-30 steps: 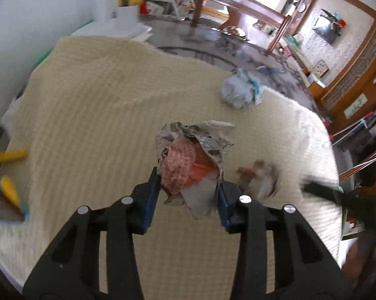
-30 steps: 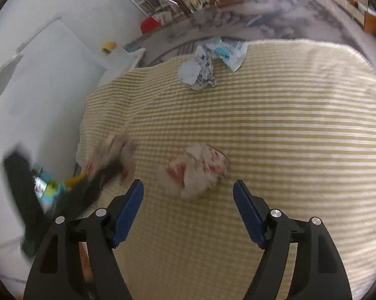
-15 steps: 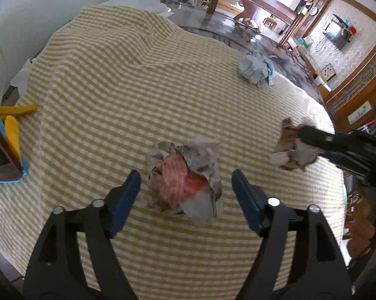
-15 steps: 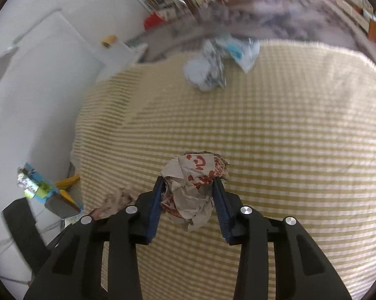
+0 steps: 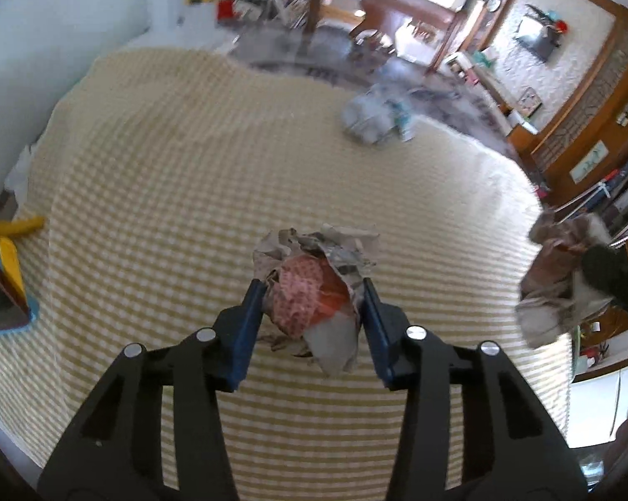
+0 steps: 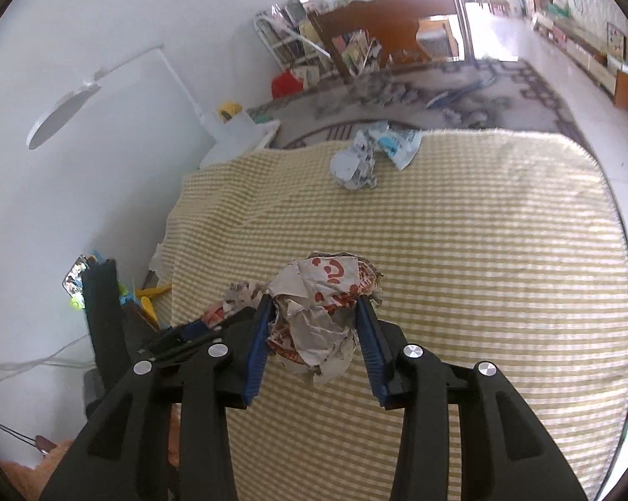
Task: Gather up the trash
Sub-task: 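Grasp the crumpled pink-printed paper with the left tool while the right tool grasps the red-printed paper, then lift both crumpled papers and carry them over the red bucket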
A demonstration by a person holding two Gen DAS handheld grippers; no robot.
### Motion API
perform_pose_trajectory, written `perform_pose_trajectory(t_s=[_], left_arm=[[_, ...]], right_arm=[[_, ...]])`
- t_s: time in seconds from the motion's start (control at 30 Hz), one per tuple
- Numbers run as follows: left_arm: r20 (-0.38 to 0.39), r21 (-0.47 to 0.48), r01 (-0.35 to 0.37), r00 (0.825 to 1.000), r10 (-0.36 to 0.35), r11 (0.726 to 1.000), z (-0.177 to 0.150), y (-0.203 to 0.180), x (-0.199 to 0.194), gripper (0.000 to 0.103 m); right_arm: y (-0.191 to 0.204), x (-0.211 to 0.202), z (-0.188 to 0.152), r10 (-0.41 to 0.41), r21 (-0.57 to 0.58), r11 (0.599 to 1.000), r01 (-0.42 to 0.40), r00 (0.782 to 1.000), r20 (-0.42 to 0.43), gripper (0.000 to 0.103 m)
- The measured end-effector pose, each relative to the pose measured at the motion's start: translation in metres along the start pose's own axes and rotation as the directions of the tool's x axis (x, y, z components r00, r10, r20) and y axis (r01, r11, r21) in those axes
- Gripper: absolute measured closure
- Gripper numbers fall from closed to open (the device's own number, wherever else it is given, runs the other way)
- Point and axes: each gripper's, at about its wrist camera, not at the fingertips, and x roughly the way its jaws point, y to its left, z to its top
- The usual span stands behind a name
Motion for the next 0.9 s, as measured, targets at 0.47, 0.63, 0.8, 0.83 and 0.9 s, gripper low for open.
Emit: perform_pose_trajectory(t_s=[0.47,0.63,0.8,0.83,0.9], left_arm=[[0.191,0.098,0.049,0.979,-0.067,0.994,0.021,-0.060,-0.072,0.058],[0.226,0.130,0.072,0.969,-0.100,0.989,0.023,-0.076,-0.086,0.058],[0.228,0.163,0.084,0.966,-0.120,0.983,0.021,-0.088,-0.091,0.058],[0.228,0.169,0.086,0.966,-0.124,0.982,0.021,-0.090,-0.091,0.058],[0.227,0.181,0.092,0.965,-0.132,0.979,0.020,-0.095,-0.093,0.058]], right_arm=[[-0.014,-0.055,-0.008,-0.073,-0.028,0.997,0.078,0.986,0.150,0.063],[-0.024,-0.072,-0.010,-0.087,-0.008,0.996,0.090,0.979,0.185,0.063],[-0.033,-0.085,-0.016,-0.094,0.021,0.996,0.092,0.974,0.206,0.063],[-0.036,-0.088,-0.018,-0.097,0.029,0.995,0.093,0.972,0.212,0.063],[-0.039,-0.095,-0.020,-0.108,0.037,0.994,0.102,0.968,0.226,0.063]])
